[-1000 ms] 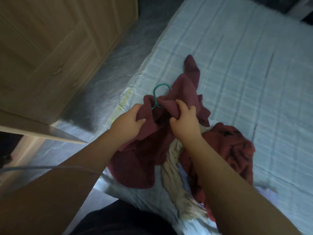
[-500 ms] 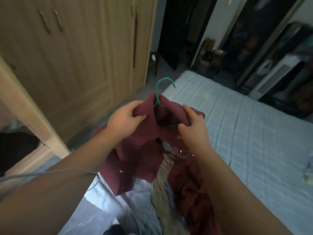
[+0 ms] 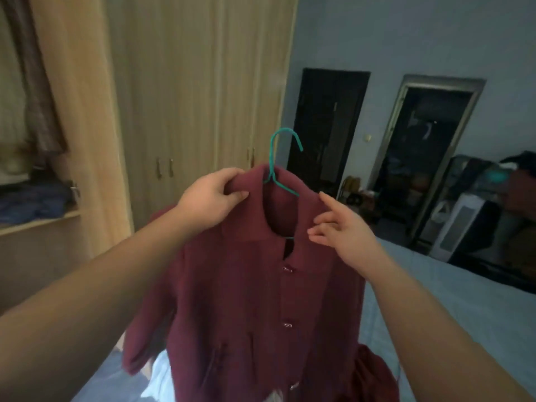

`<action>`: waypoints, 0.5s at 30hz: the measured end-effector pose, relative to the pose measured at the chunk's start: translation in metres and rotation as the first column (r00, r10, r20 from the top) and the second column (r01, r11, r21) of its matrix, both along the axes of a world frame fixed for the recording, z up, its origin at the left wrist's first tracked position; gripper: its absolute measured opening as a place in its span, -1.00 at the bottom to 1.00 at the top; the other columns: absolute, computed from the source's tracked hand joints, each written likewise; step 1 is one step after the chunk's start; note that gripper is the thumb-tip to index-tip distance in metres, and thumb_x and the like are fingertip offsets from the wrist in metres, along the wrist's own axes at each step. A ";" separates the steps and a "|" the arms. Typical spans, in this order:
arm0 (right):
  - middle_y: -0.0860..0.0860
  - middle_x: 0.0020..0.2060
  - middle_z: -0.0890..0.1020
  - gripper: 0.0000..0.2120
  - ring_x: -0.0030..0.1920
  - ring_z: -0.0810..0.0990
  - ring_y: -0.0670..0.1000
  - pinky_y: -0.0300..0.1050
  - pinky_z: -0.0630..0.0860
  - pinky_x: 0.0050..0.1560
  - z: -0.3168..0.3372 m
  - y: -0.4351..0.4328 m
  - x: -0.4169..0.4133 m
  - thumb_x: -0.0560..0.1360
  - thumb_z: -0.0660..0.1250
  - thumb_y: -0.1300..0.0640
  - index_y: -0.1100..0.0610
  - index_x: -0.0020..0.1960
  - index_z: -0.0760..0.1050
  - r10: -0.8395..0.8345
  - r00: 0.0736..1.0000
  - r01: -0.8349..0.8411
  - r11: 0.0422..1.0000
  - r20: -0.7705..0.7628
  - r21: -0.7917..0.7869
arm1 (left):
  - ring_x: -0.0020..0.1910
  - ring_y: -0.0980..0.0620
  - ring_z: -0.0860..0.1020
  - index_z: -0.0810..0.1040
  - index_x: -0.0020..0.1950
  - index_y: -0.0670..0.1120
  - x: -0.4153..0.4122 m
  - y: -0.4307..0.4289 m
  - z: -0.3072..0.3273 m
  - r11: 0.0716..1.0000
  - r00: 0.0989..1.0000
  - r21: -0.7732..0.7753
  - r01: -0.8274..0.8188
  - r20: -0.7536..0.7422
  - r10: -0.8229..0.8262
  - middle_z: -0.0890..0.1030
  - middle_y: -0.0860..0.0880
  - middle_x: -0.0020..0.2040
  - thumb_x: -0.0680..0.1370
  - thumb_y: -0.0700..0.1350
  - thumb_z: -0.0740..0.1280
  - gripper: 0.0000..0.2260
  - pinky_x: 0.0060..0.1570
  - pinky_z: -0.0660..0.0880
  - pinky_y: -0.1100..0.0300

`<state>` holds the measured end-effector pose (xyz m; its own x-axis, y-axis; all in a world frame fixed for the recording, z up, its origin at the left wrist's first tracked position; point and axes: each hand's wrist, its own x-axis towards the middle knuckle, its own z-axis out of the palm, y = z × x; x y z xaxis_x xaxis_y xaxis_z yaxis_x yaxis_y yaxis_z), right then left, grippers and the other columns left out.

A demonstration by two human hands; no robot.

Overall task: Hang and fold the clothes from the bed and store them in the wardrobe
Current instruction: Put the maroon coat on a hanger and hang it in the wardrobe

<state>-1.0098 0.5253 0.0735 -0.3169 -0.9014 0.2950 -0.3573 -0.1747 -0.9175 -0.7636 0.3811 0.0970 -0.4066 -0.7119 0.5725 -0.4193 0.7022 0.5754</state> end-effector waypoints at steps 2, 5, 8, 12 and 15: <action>-0.02 -0.09 0.55 -0.54 -0.26 0.59 -0.16 -0.15 0.61 -0.21 0.028 0.009 0.002 0.58 0.26 0.34 0.01 0.40 0.47 -0.154 0.915 0.112 0.985 -0.374 -0.132 | 0.07 0.08 0.60 0.58 0.23 0.07 0.018 0.011 0.025 0.999 1.000 -0.032 0.009 0.003 -0.009 0.65 0.12 0.06 0.51 -0.06 0.44 -0.71 0.13 0.51 0.16; -0.04 0.12 0.48 -0.60 0.09 0.50 -0.06 -0.16 0.41 0.22 0.062 0.014 0.011 0.51 0.40 0.12 -0.02 0.34 0.51 -0.373 0.597 0.062 0.904 -0.710 -0.423 | -0.11 0.26 0.59 0.60 0.11 0.07 0.042 0.025 0.058 0.997 0.998 -0.040 0.066 -0.009 -0.066 0.65 0.16 -0.08 0.52 -0.16 0.45 -0.79 -0.03 0.51 0.29; -0.02 0.35 0.43 -0.43 0.34 0.44 0.01 -0.08 0.37 0.35 0.082 0.008 0.032 0.55 0.30 -0.07 -0.07 0.52 0.24 -0.134 0.606 -0.047 0.978 -0.784 -0.204 | -0.22 0.29 0.56 0.60 0.05 0.02 0.065 0.035 0.084 0.991 0.992 -0.065 0.118 -0.029 -0.120 0.67 0.03 -0.10 0.52 -0.20 0.46 -0.83 -0.13 0.52 0.35; -0.11 0.05 0.62 -0.58 -0.01 0.62 0.01 -0.11 0.43 -0.14 0.090 -0.004 0.051 0.55 0.10 -0.26 -0.19 0.36 0.25 -0.293 0.469 0.052 0.951 -0.833 -0.305 | -0.14 0.21 0.59 0.54 0.13 0.05 0.102 0.037 0.106 0.966 0.966 0.016 0.258 -0.016 -0.258 0.67 0.12 -0.08 0.58 -0.25 0.37 -0.78 -0.07 0.56 0.27; -0.17 -0.13 0.58 -0.65 -0.11 0.62 -0.02 -0.07 0.48 -0.20 0.099 -0.011 0.065 0.54 0.05 -0.29 -0.15 0.19 0.38 -0.387 0.413 0.077 0.917 -0.825 -0.391 | 0.00 0.19 0.58 0.56 0.21 0.06 0.145 0.025 0.114 0.979 0.971 0.046 0.198 0.129 -0.202 0.67 0.10 0.04 0.65 -0.20 0.27 -0.79 0.04 0.51 0.28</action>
